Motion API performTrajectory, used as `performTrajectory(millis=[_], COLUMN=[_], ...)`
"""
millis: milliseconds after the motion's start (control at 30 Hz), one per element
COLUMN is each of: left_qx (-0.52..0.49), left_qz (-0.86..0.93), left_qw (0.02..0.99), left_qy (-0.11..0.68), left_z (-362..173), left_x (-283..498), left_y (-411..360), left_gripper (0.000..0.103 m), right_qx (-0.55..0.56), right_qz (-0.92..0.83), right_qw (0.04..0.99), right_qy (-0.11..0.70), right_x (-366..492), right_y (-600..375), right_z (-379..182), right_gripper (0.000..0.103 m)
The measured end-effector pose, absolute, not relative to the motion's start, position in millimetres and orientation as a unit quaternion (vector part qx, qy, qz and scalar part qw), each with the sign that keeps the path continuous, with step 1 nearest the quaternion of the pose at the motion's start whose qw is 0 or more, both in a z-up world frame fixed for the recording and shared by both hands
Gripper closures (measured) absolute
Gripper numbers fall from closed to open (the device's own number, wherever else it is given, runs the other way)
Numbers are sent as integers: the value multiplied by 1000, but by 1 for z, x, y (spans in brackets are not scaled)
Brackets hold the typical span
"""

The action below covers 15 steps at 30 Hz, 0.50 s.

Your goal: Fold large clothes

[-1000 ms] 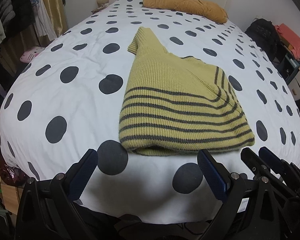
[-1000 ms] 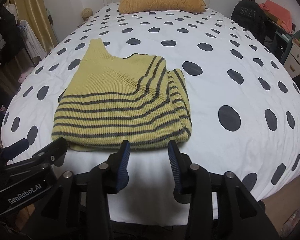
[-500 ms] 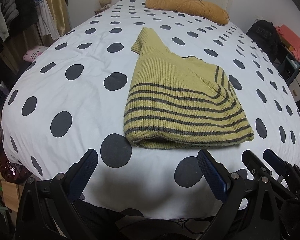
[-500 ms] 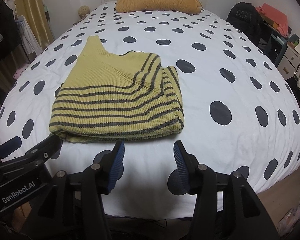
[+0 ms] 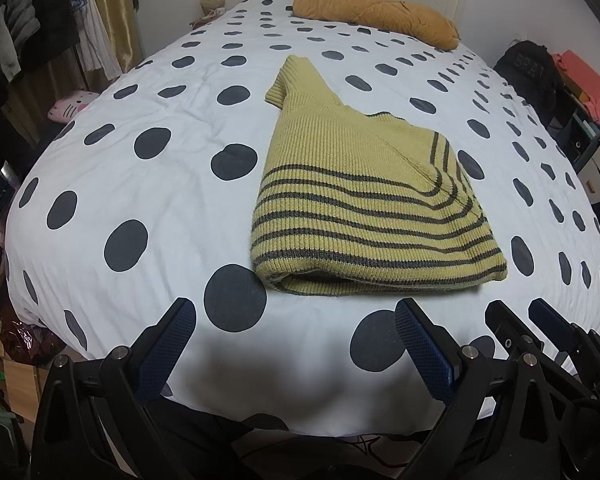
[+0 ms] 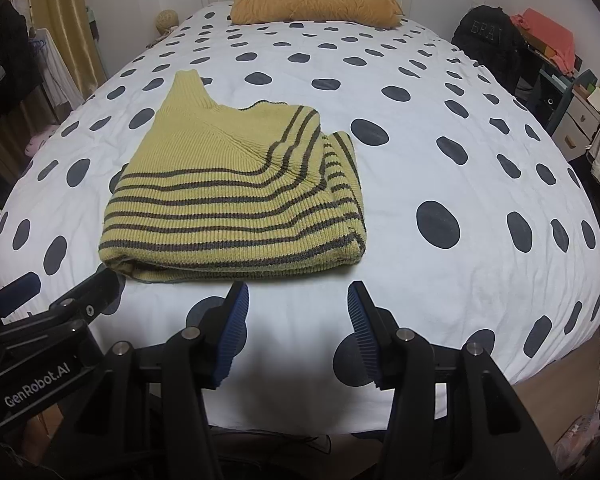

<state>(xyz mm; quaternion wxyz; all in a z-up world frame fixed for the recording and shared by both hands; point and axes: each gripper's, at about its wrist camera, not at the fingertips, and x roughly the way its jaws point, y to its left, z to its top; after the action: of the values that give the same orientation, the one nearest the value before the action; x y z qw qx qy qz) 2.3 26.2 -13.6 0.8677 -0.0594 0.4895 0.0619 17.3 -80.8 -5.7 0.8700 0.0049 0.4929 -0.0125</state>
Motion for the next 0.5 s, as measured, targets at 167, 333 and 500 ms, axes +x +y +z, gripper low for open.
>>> performTrajectory(millis=[167,333,500], left_qx=[-59,-58,-58], left_qz=[62,63,64], left_qw=[867,866,865], left_qy=[491,493,495], left_z=[-14,-14,-16], left_x=[2,2,2], left_y=[26,26,24], left_gripper=[3,3,3], right_qx=[5,4,5], right_qz=[-12,-13,-13], right_qw=[870,869,869], right_qy=[494,494,495], right_x=[18,16,18], right_y=[-81,-82,-82], right_z=[-6,-6,-6], right_gripper=[50,50,50])
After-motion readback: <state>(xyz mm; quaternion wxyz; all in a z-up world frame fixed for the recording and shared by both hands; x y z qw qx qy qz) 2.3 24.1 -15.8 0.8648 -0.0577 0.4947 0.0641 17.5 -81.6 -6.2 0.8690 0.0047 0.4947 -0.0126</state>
